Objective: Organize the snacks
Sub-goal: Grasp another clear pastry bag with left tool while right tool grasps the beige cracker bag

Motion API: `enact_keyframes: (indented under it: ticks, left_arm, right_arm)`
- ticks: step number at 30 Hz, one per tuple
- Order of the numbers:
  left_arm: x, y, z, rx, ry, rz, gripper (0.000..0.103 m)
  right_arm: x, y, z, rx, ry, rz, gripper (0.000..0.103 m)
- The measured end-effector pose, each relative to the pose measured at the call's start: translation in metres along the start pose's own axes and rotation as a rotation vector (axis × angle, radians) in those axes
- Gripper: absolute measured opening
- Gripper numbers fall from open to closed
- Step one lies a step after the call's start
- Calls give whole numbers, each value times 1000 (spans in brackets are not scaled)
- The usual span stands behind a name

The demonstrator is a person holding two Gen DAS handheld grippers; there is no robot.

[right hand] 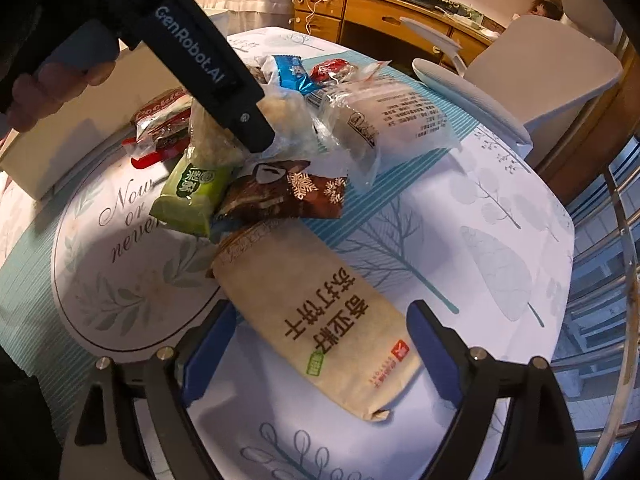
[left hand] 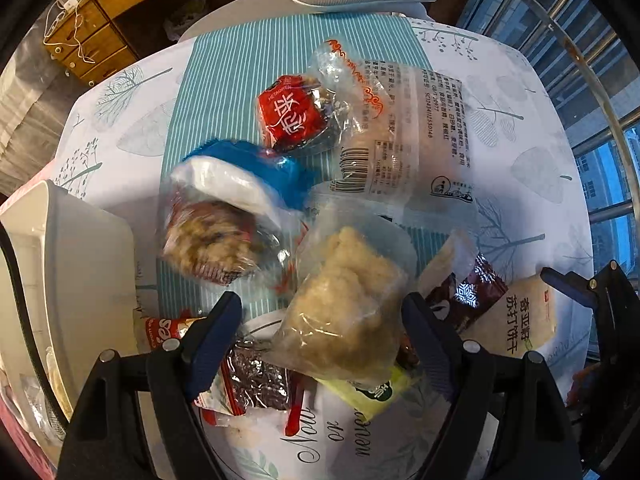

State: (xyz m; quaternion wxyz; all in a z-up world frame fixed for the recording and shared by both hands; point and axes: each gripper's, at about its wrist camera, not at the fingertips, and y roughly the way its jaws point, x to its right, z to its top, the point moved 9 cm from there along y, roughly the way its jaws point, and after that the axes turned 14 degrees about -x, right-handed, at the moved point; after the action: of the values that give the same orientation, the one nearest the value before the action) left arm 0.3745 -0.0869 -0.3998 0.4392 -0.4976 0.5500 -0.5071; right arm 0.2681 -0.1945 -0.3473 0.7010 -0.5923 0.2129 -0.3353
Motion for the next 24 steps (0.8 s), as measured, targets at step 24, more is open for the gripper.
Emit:
enact_keyframes:
  ticks: [24]
  left_arm:
    - [-8,-17,-27,27,-65,-97,42]
  right_arm:
    - [15,5,1,-55,284,40,56]
